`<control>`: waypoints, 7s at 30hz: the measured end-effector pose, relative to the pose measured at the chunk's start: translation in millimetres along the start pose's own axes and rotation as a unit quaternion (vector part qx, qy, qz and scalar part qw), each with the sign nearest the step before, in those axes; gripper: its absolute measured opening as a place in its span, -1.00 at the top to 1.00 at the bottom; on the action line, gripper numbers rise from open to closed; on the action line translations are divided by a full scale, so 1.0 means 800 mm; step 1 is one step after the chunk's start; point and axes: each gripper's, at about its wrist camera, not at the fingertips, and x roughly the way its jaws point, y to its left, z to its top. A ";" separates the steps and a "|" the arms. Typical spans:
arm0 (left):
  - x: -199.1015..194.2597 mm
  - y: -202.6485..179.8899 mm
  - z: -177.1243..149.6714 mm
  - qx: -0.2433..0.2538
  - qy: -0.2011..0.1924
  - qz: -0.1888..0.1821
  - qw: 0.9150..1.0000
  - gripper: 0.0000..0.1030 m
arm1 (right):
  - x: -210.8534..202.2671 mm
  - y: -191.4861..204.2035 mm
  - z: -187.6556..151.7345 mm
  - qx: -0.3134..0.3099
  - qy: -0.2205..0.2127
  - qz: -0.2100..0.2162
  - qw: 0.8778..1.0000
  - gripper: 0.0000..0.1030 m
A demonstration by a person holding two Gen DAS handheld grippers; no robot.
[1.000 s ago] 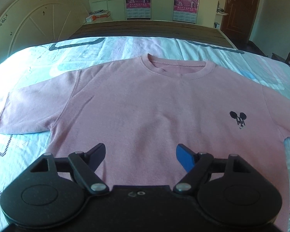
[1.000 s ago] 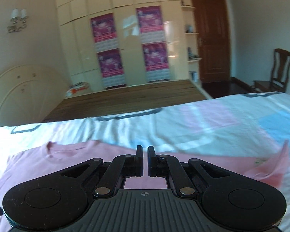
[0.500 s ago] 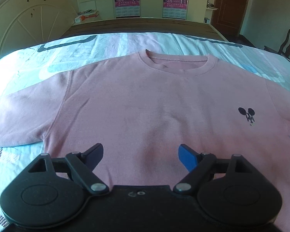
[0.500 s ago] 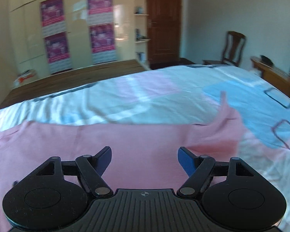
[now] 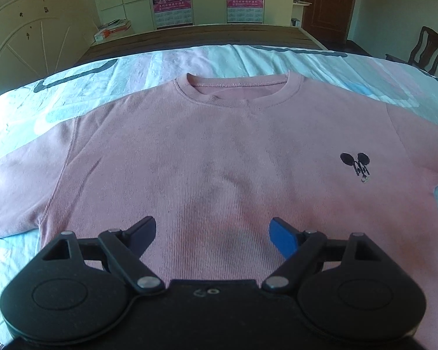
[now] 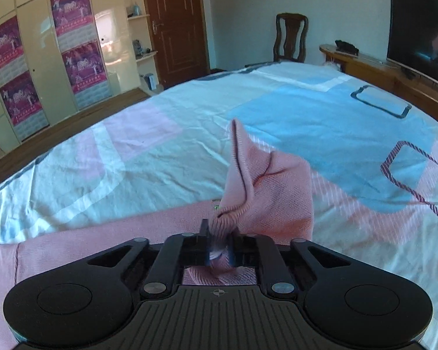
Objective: Fold small clothes
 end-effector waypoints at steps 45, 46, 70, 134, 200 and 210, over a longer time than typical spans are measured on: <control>0.090 -0.037 0.046 -0.150 0.006 -0.197 0.969 0.88 | -0.140 0.081 -0.151 -0.162 0.050 0.151 0.974 -0.41; 0.084 -0.036 0.050 -0.150 -0.010 -0.195 0.969 0.89 | -0.137 0.083 -0.151 -0.161 0.051 0.153 0.974 -0.41; 0.067 0.059 0.019 -0.165 -0.066 -0.087 0.980 0.83 | -0.107 0.125 -0.149 -0.171 0.042 0.169 0.970 0.77; 0.095 0.007 0.052 -0.069 -0.048 0.000 0.996 -0.16 | -0.082 0.209 -0.137 -0.286 0.030 0.189 0.939 0.01; 0.015 0.601 -0.114 -0.470 -0.120 0.089 0.870 0.89 | -0.163 0.503 -0.253 -0.275 0.065 0.209 0.936 -0.22; -0.045 0.435 0.012 -0.255 -0.211 -0.006 0.944 0.90 | -0.176 0.475 -0.231 -0.241 0.057 0.244 0.938 -0.23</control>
